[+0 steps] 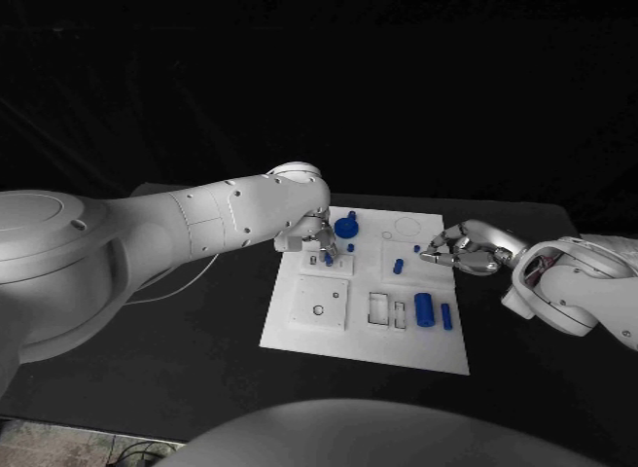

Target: Assemble the parts on the task board

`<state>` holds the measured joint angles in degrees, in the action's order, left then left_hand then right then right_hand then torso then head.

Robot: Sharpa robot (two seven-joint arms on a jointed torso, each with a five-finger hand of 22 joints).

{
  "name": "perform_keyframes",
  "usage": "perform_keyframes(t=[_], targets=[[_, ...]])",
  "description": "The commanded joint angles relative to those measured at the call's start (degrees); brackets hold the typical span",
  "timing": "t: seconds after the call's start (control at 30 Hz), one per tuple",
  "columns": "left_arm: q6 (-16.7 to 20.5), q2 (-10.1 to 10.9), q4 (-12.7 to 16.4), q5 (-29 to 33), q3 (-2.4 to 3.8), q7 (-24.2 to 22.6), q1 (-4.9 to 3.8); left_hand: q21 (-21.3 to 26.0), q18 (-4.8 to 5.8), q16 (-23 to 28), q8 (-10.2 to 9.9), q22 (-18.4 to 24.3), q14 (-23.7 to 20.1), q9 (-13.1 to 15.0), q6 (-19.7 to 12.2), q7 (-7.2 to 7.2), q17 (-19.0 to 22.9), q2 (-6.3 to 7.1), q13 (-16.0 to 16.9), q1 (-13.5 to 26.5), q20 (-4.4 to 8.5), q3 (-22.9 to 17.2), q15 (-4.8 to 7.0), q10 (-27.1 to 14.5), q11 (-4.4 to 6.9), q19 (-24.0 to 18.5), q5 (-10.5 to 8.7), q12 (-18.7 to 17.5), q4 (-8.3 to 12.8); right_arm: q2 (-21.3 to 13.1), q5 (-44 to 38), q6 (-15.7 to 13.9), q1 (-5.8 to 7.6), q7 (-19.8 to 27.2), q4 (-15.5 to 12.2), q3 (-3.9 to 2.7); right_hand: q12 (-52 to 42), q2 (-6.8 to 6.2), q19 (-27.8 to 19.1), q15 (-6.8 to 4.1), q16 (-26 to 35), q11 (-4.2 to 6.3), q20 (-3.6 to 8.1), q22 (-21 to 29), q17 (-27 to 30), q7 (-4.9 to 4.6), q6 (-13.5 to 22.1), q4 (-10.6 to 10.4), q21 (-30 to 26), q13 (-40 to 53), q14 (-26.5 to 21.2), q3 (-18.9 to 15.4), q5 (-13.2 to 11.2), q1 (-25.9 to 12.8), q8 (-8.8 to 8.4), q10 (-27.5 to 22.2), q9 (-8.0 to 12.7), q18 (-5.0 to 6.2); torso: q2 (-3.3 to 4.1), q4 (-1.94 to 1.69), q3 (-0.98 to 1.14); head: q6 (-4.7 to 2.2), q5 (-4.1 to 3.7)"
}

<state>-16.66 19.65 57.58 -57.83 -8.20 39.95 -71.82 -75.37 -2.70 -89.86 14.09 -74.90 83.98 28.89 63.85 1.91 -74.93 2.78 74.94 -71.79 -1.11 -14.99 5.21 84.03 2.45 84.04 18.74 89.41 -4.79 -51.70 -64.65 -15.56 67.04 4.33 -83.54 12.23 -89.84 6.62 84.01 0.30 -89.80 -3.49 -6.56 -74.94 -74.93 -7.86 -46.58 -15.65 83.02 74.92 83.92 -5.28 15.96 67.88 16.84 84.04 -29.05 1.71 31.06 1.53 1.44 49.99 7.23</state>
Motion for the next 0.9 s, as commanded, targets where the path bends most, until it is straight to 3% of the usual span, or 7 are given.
perform_keyframes(t=[0.03,0.47,0.9], targets=[[-0.1,-0.1,0.1,-0.5,0.04,9.0,0.1,0.3,-0.34,0.1,0.2,-11.0,5.9,0.1,-0.1,-0.29,-14.8,-0.48,13.6,-0.2,0.36,-4.6,0.56,5.2,0.36,0.7,-0.01,-0.5,4.3,0.0,-0.2,0.2,-0.05,0.5,-0.1,0.0,-0.2,-0.08,0.0,0.38,-0.2,-0.54,-0.43,-12.1,-15.1,-0.09,-0.2,0.3,-0.4,15.1,6.1,0.0,-0.2,0.5,0.23,6.0,-0.1,0.51,0.01,-0.01,0.0,0.01,-0.1],[-0.5,-0.4,0.0,-4.1,0.05,8.6,0.27,0.4,-0.37,0.2,0.2,-10.9,5.9,0.1,-0.1,-0.28,-14.8,-0.5,13.5,-0.3,0.36,-4.7,0.55,5.1,0.35,0.7,-0.05,-0.6,4.3,-0.1,-0.2,0.1,-0.06,0.6,-0.1,0.0,-0.2,-0.08,0.0,0.38,-0.2,-0.54,-0.43,-12.1,-15.1,-0.09,-0.2,0.3,-0.4,15.1,6.1,0.0,-0.2,0.5,0.23,6.0,-0.1,0.51,-0.01,0.01,-0.01,0.01,-0.13],[-0.7,-0.5,-0.1,-3.7,0.05,8.6,0.38,0.4,-0.37,0.2,0.2,-10.9,5.9,0.1,-0.1,-0.28,-14.8,-0.51,13.5,-0.3,0.36,-4.8,0.55,5.1,0.35,0.7,-0.08,-0.6,4.3,-0.2,-0.2,0.2,-0.06,0.5,-0.2,0.0,-0.2,-0.08,0.0,0.38,-0.2,-0.54,-0.43,-12.1,-15.1,-0.09,-0.2,0.3,-0.4,15.1,6.1,0.0,-0.2,0.5,0.23,6.0,-0.1,0.51,-0.03,-0.01,-0.01,0.01,-0.09]])
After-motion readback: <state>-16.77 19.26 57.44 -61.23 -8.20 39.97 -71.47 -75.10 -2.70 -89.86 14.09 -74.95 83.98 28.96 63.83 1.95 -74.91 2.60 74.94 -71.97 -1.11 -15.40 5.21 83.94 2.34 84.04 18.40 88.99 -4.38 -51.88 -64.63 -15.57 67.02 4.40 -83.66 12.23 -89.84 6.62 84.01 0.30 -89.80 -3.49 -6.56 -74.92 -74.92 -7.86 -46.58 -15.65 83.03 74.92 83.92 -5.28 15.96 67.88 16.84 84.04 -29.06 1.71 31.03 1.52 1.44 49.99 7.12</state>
